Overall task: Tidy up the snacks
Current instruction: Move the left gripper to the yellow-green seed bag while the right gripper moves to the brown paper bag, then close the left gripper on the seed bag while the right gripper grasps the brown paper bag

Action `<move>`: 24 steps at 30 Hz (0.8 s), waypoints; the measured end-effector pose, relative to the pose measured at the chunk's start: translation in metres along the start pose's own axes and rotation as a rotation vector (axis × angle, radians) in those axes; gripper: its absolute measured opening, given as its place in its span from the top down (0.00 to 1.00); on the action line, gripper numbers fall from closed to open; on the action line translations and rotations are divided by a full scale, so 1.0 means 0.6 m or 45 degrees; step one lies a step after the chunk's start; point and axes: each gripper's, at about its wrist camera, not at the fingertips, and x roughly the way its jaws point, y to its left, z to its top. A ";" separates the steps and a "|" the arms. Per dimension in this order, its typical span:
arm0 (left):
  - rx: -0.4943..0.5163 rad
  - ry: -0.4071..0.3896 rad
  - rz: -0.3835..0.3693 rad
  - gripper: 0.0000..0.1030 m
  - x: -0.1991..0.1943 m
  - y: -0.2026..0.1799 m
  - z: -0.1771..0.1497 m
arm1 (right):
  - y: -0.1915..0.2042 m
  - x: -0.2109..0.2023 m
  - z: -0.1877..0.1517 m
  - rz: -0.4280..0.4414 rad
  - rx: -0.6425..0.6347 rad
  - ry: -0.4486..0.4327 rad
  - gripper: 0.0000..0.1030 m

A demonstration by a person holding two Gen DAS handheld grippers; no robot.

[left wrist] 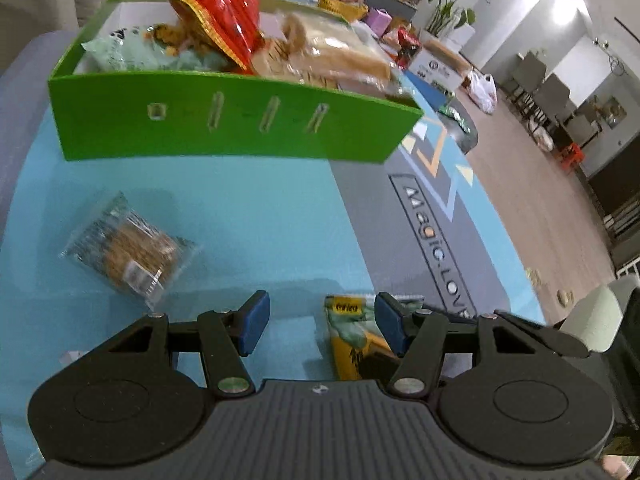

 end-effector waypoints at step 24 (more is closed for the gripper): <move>-0.057 0.021 -0.198 0.54 0.019 -0.011 -0.015 | 0.049 -0.011 -0.035 -0.103 -0.192 0.009 0.38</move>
